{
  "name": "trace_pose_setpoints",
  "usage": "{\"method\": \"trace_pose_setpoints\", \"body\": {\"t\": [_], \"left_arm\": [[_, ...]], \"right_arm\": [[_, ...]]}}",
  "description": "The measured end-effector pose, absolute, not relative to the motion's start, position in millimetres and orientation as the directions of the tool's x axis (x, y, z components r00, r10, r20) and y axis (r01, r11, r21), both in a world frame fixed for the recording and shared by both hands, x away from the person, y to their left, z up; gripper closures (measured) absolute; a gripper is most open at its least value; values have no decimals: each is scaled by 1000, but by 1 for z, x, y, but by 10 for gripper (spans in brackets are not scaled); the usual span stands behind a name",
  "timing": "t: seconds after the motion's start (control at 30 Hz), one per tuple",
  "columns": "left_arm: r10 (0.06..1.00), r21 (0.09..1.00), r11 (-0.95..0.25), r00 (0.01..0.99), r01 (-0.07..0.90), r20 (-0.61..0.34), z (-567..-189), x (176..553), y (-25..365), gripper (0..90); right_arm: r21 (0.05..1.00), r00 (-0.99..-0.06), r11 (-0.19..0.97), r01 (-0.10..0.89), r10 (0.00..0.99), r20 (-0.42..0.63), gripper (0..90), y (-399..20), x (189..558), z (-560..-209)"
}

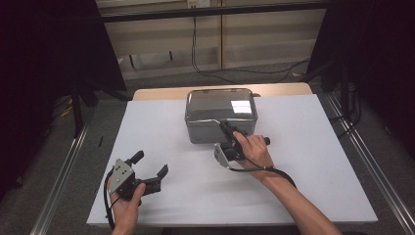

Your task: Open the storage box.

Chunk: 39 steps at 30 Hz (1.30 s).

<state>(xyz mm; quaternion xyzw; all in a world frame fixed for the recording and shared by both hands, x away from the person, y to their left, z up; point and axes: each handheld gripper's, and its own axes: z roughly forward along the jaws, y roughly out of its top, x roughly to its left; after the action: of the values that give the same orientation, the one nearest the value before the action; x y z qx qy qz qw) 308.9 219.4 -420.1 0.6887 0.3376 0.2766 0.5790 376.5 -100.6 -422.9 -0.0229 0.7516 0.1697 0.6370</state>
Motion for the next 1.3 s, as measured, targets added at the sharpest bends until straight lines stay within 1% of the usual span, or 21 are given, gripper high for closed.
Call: {"method": "trace_pose_setpoints", "body": {"t": [0.2, 0.27, 0.4, 0.57, 0.83, 0.9, 1.07, 1.3], "left_arm": [[774, 986, -105, 633, 129, 0, -417, 317, 214, 27], [765, 986, -93, 643, 141, -20, -417, 320, 211, 25], [757, 985, -97, 654, 139, -17, -416, 327, 207, 25], [756, 983, -86, 653, 161, -41, -418, 340, 203, 24], [751, 985, -90, 659, 144, -27, -419, 355, 198, 17], [745, 987, -66, 666, 143, -47, -417, 359, 195, 17], [742, 991, -83, 670, 109, -12, -413, 367, 190, 16], [742, 990, -100, 671, 101, 7, -409, 379, 183, 17]], "right_arm": [[232, -183, 940, -252, 189, -965, 807, -100, 377, -421], [233, -183, 939, -251, 191, -964, 807, -100, 377, -420], [233, -183, 939, -254, 190, -965, 808, -100, 378, -418], [234, -180, 938, -255, 192, -965, 808, -101, 378, -418], [246, -182, 935, -255, 204, -962, 807, -101, 378, -417], [243, -181, 935, -257, 201, -963, 807, -101, 379, -416], [245, -178, 934, -261, 203, -963, 807, -101, 379, -415], [250, -175, 932, -263, 209, -962, 808, -102, 380, -414]]}}
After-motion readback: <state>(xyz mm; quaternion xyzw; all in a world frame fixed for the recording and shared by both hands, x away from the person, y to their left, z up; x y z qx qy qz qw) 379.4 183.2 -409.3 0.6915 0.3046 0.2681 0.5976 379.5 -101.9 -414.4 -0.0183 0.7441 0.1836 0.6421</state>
